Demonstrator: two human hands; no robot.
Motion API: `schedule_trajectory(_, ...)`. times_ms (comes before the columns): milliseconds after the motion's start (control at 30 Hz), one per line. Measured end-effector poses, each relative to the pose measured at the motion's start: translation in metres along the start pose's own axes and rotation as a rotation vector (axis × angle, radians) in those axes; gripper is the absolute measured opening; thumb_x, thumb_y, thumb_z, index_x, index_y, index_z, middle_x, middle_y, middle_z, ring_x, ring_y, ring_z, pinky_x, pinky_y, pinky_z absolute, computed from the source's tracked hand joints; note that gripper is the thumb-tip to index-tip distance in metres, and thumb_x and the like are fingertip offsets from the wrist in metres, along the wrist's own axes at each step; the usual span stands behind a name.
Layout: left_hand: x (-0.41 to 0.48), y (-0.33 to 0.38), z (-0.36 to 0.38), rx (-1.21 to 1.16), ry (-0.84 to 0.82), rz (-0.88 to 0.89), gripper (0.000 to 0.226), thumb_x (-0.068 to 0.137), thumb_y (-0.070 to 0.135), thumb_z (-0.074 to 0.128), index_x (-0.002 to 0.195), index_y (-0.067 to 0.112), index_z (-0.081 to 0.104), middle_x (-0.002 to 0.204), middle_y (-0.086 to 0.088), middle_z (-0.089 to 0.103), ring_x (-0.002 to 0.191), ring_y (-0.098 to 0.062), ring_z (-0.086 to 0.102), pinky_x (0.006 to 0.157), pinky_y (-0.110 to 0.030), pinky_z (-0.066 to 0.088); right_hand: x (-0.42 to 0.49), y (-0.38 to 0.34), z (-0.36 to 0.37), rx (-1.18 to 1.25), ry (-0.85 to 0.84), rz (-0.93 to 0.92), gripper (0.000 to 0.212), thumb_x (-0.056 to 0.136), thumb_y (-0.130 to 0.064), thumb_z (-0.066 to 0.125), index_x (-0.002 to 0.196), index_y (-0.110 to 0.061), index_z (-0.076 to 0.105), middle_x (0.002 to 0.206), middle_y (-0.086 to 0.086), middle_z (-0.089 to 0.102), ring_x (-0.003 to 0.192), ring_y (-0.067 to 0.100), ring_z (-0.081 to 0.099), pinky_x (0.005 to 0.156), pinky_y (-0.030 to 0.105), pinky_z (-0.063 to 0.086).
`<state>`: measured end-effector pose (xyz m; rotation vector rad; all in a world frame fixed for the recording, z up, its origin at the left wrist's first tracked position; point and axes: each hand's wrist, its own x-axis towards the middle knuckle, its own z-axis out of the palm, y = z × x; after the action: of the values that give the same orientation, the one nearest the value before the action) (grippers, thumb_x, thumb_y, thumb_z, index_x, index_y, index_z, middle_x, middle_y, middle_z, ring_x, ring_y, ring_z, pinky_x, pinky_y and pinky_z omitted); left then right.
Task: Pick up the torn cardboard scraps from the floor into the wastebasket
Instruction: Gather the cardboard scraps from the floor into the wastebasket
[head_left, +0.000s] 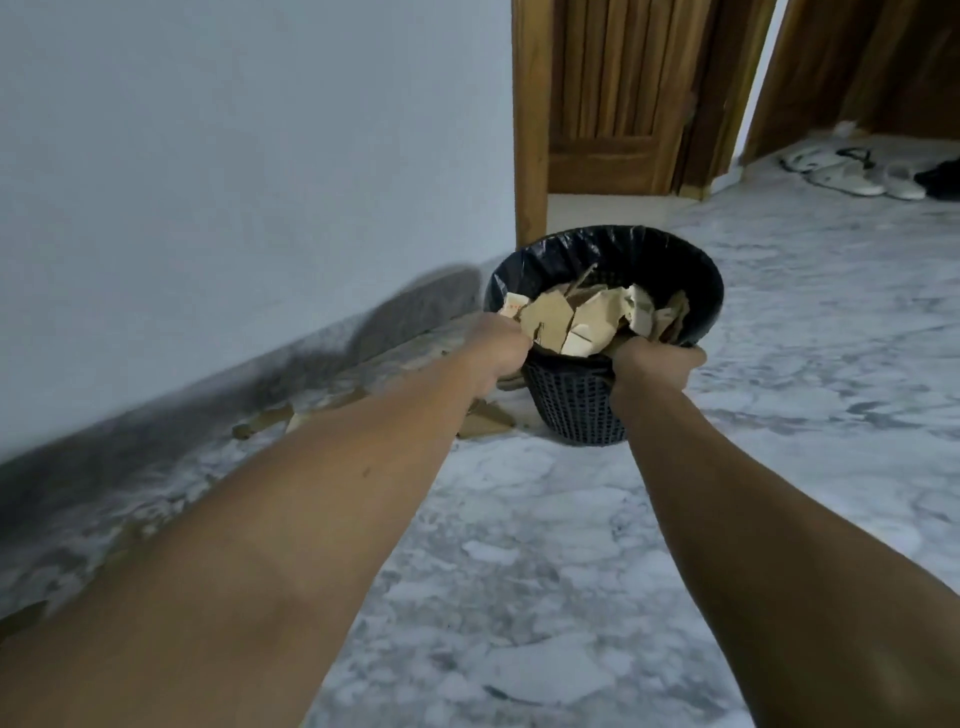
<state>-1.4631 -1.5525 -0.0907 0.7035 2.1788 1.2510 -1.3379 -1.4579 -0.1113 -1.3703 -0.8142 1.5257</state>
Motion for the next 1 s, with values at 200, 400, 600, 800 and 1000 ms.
schedule_trajectory(200, 0.025, 0.01, 0.049, 0.058, -0.123, 0.078, 0.048, 0.098, 0.01, 0.051, 0.146, 0.014, 0.043, 0.132, -0.006, 0.055, 0.11, -0.026, 0.06, 0.09, -0.033, 0.051, 0.028, 0.014, -0.003, -0.015, 0.156, -0.108, 0.055, 0.096, -0.035, 0.053, 0.144, -0.018, 0.032, 0.134, 0.014, 0.053, 0.112, 0.034, 0.059, 0.09, 0.044, 0.051)
schedule_trajectory(400, 0.026, 0.01, 0.031, 0.076, -0.187, 0.067, 0.063, 0.095, 0.001, 0.053, 0.151, 0.02, 0.032, 0.105, -0.002, 0.06, 0.085, -0.022, 0.058, 0.075, -0.038, 0.048, 0.025, 0.063, 0.003, 0.075, 0.224, -0.173, 0.049, 0.101, -0.036, 0.048, 0.138, -0.006, 0.039, 0.127, 0.009, 0.05, 0.103, 0.024, 0.054, 0.081, 0.028, 0.043)
schedule_trajectory(600, 0.023, -0.046, -0.081, 0.363, -0.072, 0.012, 0.077, 0.093, 0.016, 0.061, 0.155, 0.018, 0.016, 0.13, -0.014, 0.057, 0.104, -0.032, 0.061, 0.076, -0.031, 0.045, -0.005, 0.12, 0.062, -0.387, -0.401, 0.213, 0.042, 0.095, -0.025, 0.053, 0.132, -0.008, 0.042, 0.125, 0.019, 0.053, 0.096, 0.036, 0.058, 0.075, 0.047, 0.057)
schedule_trajectory(800, -0.012, -0.133, -0.22, 0.846, -0.148, -0.109, 0.083, 0.094, 0.034, 0.058, 0.156, 0.013, 0.006, 0.153, -0.011, 0.038, 0.129, -0.028, 0.048, 0.098, -0.034, 0.042, -0.108, 0.112, 0.131, -0.913, -0.925, -0.141, 0.04, 0.098, -0.032, 0.055, 0.118, 0.003, 0.06, 0.1, 0.018, 0.062, 0.082, 0.031, 0.064, 0.076, 0.044, 0.058)
schedule_trajectory(1000, -0.007, -0.198, -0.314, 0.995, -0.292, -0.048, 0.075, 0.091, 0.044, 0.06, 0.15, 0.011, 0.026, 0.14, -0.004, 0.05, 0.111, -0.026, 0.06, 0.095, -0.042, 0.05, -0.194, 0.146, 0.183, -1.192, -1.055, -0.296, 0.037, 0.097, -0.033, 0.056, 0.108, 0.002, 0.063, 0.093, 0.019, 0.066, 0.074, 0.029, 0.066, 0.067, 0.041, 0.06)
